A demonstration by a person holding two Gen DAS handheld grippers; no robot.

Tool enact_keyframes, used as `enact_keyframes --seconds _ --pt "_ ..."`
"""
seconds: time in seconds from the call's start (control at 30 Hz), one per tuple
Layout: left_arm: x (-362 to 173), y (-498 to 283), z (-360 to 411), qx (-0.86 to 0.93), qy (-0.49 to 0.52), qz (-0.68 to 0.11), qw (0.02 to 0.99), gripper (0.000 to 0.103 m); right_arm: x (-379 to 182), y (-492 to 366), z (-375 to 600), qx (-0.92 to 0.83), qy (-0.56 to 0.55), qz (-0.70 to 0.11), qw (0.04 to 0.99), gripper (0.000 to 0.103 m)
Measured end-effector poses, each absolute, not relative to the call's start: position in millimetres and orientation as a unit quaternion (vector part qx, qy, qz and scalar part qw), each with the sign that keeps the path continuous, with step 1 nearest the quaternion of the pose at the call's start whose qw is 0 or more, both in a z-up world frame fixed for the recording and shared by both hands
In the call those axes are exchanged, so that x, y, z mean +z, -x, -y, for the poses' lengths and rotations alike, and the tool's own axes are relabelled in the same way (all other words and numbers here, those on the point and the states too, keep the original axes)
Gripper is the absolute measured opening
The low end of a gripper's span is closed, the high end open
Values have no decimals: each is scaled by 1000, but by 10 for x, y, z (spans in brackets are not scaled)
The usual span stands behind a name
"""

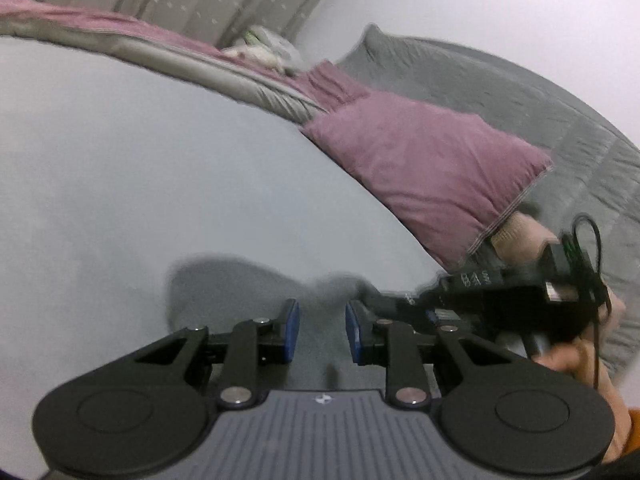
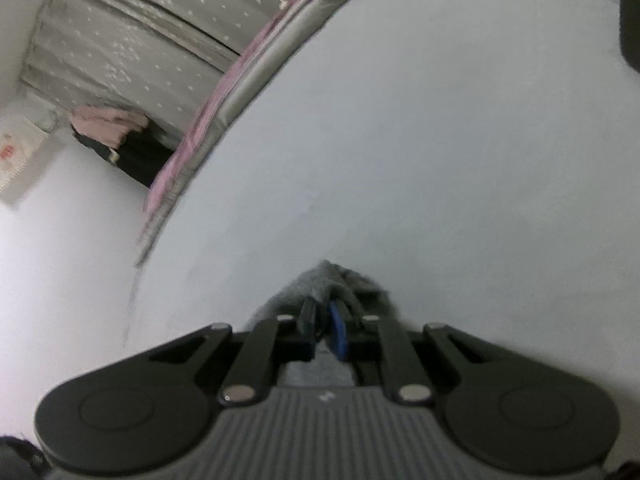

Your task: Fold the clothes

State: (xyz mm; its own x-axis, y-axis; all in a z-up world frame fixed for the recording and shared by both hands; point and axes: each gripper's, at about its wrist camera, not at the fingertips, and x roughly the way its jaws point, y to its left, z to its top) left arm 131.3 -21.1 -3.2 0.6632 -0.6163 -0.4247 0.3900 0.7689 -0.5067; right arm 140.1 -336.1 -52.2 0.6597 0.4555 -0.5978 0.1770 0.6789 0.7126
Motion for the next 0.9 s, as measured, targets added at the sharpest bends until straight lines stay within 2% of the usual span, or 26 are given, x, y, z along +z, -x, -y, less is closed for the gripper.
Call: enact_keyframes --seconds 0.07,0.17,0.23,0.27,0.3,0.57,0.8,0.9 --pt "24 -1367 152 -248 178 -293 906 35 -503 -1374 3349 87 -390 -406 822 10" --pt "28 -1482 68 -210 167 -296 917 41 -445 -1361 3346 98 -393 -402 821 18" --pt "-6 -1581 43 -205 161 -303 917 42 -400 -1335 3385 99 -395 -391 825 40" --pt "-27 -1620 42 -207 157 -306 916 42 -371 -1320 3399 99 -394 -384 829 58" --pt "-44 -1656 52 -212 153 -309 914 42 -341 -1305 3413 99 -393 -377 833 60" --pt "-58 -1805 110 -249 123 -328 903 41 -388 -1344 3340 104 -389 -348 847 54" --pt "27 -1803 90 -266 95 -325 903 41 -458 -1366 3206 99 -354 -349 862 28" --pt "39 -1875 143 -284 86 -342 892 46 -463 -1355 3198 101 -352 -347 863 14"
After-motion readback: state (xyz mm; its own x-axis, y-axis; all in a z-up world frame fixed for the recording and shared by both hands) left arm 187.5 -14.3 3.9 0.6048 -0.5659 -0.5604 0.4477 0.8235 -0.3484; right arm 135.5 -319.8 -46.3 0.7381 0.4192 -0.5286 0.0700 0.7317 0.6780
